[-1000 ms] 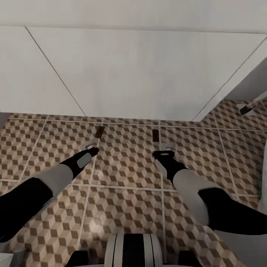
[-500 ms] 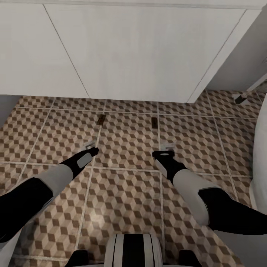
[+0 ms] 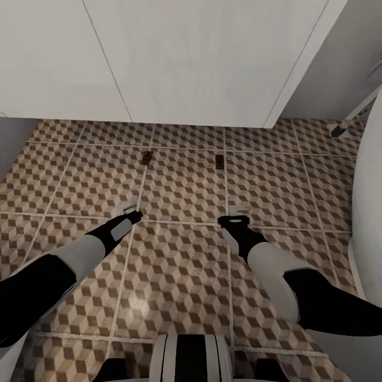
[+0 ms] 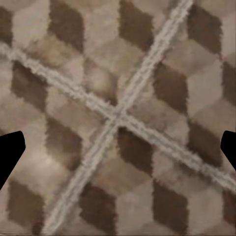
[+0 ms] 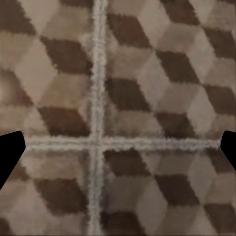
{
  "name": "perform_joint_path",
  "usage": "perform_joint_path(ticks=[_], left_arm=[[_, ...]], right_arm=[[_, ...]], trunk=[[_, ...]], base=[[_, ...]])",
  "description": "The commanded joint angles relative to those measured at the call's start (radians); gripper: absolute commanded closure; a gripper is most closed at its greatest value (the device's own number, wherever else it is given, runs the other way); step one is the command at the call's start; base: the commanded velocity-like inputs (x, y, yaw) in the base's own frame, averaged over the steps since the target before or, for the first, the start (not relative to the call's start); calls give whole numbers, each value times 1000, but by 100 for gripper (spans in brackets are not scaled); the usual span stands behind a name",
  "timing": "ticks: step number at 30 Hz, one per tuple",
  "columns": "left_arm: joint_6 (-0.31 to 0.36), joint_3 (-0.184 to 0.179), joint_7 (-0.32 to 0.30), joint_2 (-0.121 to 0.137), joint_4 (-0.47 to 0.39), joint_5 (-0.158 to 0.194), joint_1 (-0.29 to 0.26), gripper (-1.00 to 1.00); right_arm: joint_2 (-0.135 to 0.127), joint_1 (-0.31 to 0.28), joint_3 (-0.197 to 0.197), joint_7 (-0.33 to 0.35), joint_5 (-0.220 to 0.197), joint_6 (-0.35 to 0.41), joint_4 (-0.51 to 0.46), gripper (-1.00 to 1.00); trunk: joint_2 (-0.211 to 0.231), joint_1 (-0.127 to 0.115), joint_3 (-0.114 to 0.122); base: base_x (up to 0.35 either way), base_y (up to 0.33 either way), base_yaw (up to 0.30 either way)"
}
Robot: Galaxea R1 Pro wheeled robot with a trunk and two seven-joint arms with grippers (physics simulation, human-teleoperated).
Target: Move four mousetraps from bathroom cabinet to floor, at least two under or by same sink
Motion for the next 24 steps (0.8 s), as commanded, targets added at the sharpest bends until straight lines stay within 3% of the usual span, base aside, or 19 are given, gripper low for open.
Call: perform_joint_path(ticks=[1,20,24], left_arm=[[2,-8,7,1,-4,7,0,-100],[2,-8,6,1,-23,7,4,-100],[3,-8,6,1,-25,7,4,-100]], right_arm=[[0,0,8,-5,0,10,-2,-100],[0,0,8,-4,0,9,-2,-100],[0,0,8,-4,0,9,-3,-100]], trunk=[[0,0,0],[0,0,0],[1,-2,15]], base=[[-85,0,0],[-17,0,0],[0,0,0]])
